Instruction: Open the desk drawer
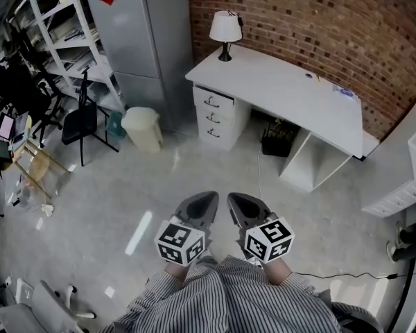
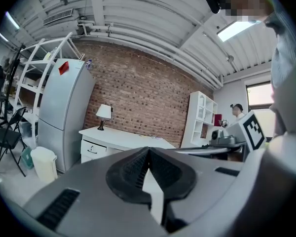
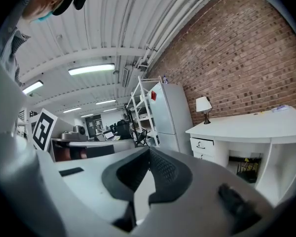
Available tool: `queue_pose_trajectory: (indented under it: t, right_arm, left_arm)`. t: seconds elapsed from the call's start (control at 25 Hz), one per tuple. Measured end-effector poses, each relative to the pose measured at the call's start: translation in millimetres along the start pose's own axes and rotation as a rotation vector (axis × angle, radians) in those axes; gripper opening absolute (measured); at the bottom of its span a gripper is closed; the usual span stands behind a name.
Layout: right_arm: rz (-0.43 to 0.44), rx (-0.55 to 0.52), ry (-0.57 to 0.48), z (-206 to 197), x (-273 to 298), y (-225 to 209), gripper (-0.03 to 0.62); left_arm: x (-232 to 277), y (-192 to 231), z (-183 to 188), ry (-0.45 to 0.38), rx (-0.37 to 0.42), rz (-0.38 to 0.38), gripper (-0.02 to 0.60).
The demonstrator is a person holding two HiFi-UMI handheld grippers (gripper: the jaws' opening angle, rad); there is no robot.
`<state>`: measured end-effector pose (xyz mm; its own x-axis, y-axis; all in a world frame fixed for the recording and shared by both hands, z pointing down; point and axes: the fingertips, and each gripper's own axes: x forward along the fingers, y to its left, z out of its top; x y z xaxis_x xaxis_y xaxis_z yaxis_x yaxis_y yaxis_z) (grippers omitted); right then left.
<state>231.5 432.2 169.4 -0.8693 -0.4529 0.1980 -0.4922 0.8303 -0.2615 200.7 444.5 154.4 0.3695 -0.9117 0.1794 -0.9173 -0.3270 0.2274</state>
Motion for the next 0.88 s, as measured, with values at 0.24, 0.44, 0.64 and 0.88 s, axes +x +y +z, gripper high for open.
queue_pose_trajectory:
  t: [0.24,0.44,0.64,0.88]
  right_arm:
    - [-0.024,-0.007,-0.030,28,81,-10,0.015]
    - [-0.024,0.012,-0.011,28,125,-13,0.015]
    - [-0.013,0.021,0.038,20,149,-15,0.015]
    - [0.015,0.014,0.100,12,181,-26,0.015]
  left_arm:
    - [29,71,31,-0.005,0.040,-0.045,0.010]
    - [41,109,30,0.019,0.033,-0.060,0.009]
    - [47,132,24,0.033,-0.008,-0.059,0.009]
    - [60,160,19,0.040,-0.053,-0.042,0.009]
